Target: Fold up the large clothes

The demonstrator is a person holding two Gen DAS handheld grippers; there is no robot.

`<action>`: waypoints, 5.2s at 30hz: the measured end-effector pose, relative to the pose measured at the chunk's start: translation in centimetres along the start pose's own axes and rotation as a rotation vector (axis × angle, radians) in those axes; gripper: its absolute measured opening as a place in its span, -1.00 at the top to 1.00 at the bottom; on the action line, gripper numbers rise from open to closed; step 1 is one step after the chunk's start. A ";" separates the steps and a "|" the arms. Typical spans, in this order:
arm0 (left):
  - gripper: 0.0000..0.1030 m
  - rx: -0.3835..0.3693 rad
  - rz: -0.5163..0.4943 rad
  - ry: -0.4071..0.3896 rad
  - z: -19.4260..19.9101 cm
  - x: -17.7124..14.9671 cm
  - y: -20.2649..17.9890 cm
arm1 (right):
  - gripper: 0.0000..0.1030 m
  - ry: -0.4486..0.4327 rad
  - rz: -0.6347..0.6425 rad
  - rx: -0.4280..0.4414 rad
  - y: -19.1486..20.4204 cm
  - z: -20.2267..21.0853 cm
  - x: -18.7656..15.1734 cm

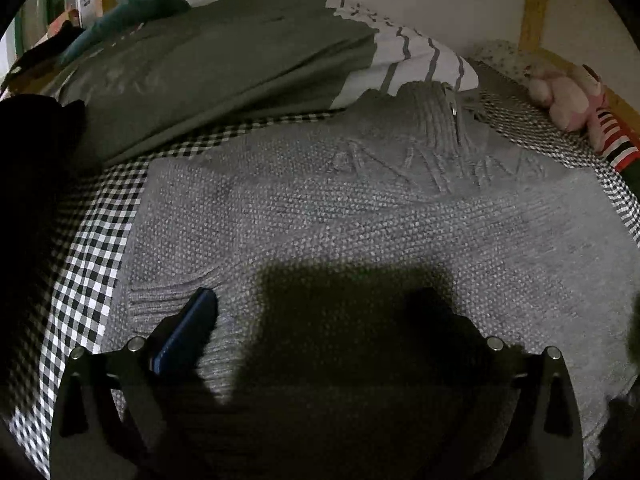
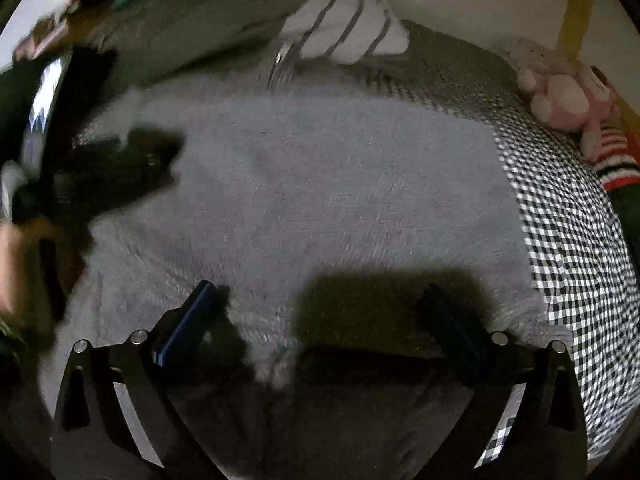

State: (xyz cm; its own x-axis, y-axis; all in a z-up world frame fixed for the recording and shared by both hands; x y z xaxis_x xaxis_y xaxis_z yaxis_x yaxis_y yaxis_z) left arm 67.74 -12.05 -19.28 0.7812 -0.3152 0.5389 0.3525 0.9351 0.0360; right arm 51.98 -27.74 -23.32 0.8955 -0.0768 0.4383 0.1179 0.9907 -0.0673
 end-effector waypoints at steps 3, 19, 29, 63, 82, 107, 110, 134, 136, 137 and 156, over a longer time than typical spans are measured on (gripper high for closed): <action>-0.91 0.009 -0.003 -0.001 0.0 0.0 0.0 | -0.95 -0.026 -0.014 0.008 -0.1 -1.6 0.0; -0.91 -0.024 0.077 -0.056 9.6 -7.8 1.4 | -0.95 -0.302 -0.040 0.042 -2.8 7.8 -6.9; -0.91 0.036 0.093 -0.220 15.4 -25.0 3.8 | -0.95 -0.146 -0.154 0.237 -6.7 5.7 -21.8; -0.41 -0.267 0.298 0.209 11.0 -35.1 3.9 | 0.87 -0.097 -0.521 0.723 -8.9 7.9 -30.5; -0.76 -0.731 0.679 0.138 10.1 -38.5 6.6 | 0.87 -0.385 -0.504 1.086 -12.0 15.4 -31.2; 0.89 -1.049 0.619 -0.090 16.4 -35.5 6.8 | 0.87 -0.470 -0.659 1.217 -14.0 15.3 -31.2; 0.89 -1.041 0.640 -0.102 17.0 -35.8 7.9 | 0.99 -0.576 -0.688 1.333 -15.1 16.6 -31.4; 0.89 -1.098 0.480 -0.090 21.1 -25.9 4.6 | -0.36 -0.001 -0.507 0.673 -10.4 1.2 -23.3; 0.89 -1.114 0.475 -0.111 21.8 -25.0 4.6 | 0.12 -0.092 -0.459 0.851 -9.5 3.1 -21.5; 0.89 -1.113 0.470 -0.119 22.0 -24.8 4.6 | 0.16 -0.131 -0.438 0.932 -9.0 4.2 -21.2; 0.89 -1.056 0.494 -0.065 19.6 -26.4 3.7 | 0.27 -0.111 -0.459 1.143 -5.1 3.5 -18.0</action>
State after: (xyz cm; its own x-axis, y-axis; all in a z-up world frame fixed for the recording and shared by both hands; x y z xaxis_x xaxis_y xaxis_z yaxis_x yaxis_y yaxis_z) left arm 38.27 2.92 -16.87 0.9360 0.0829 0.3421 0.2952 0.3446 -0.8911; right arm 33.70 -31.00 -27.72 0.8224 -0.4882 0.2921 -0.0808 0.4079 0.9094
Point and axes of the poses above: each gripper's, at about its wrist camera, not at the fingertips, and z roughly against the way its jaws point, y to its left, x to its top, the point moved 5 cm from there along -z, roughly the way its jaws point, and after that the axes turned 8 degrees about y, right-handed, at the moved point
